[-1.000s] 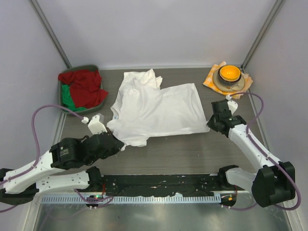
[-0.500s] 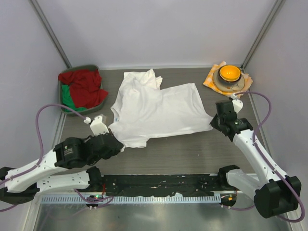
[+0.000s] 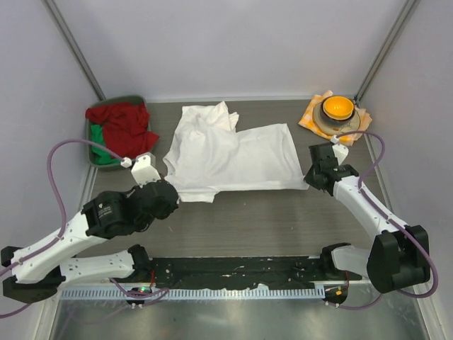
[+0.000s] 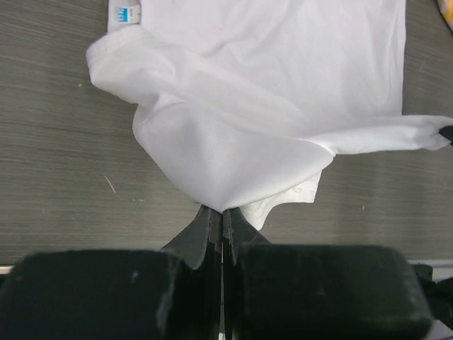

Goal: Fold and stack the t-shirts

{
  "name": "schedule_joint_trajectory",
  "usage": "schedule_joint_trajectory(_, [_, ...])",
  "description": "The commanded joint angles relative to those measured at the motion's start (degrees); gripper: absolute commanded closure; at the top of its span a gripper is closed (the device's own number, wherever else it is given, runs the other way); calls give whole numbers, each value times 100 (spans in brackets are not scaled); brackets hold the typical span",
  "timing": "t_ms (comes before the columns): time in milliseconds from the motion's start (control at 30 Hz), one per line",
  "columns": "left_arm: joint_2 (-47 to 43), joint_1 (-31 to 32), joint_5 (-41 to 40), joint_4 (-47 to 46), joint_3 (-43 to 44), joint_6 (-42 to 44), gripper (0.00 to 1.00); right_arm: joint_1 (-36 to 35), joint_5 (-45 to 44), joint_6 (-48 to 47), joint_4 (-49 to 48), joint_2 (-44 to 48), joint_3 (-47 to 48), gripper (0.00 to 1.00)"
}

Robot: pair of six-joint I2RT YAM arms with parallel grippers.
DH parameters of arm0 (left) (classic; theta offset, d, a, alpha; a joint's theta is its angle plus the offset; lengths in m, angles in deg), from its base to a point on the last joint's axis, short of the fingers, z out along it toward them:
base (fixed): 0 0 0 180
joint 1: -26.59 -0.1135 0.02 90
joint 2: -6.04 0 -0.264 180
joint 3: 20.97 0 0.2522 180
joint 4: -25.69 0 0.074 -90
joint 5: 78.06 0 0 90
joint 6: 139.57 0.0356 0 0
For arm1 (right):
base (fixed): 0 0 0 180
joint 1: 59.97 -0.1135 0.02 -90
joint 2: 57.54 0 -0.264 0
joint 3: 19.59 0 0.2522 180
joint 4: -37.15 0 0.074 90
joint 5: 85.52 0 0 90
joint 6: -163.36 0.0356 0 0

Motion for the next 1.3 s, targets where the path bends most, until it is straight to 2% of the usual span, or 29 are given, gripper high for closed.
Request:
schedule_joint_trajectory(0, [205,-582,303,-607,-49,795,100,188,-220,-152,-363,-66,232,99])
schedule_joint_trajectory(67, [293,-750,471,-992,-259,962,100,276,-159,-161,-408,-101,223,99])
schedule_joint_trajectory(233, [547,-1664,1339,-1898,-646,1612,100,329,8,-91,-548,-347,319,99])
schedule_joint_trajectory(300, [714,-1971,1447,-2206,-743,1771,100,329,79,-73,-592,-435,372,99])
schedule_joint_trajectory(567, [1022,-3254,2265,-2822,-832,2465,100,372,105,-11,-698,-856,618,99])
schedule_joint_trajectory(767, [1364,-3572,2555,-2902,-542,2659,100,373,219,-2,-812,-1260,812,99])
schedule_joint_trajectory(933, [1576,-3581,2687,-3069,-506,2659,100,373,237,-20,-856,-1525,1067,99])
schedule_joint_trajectory(1267, [1752,-3695,2713,-3280,-787,2616,100,381,193,-3,-917,-2201,1488,99])
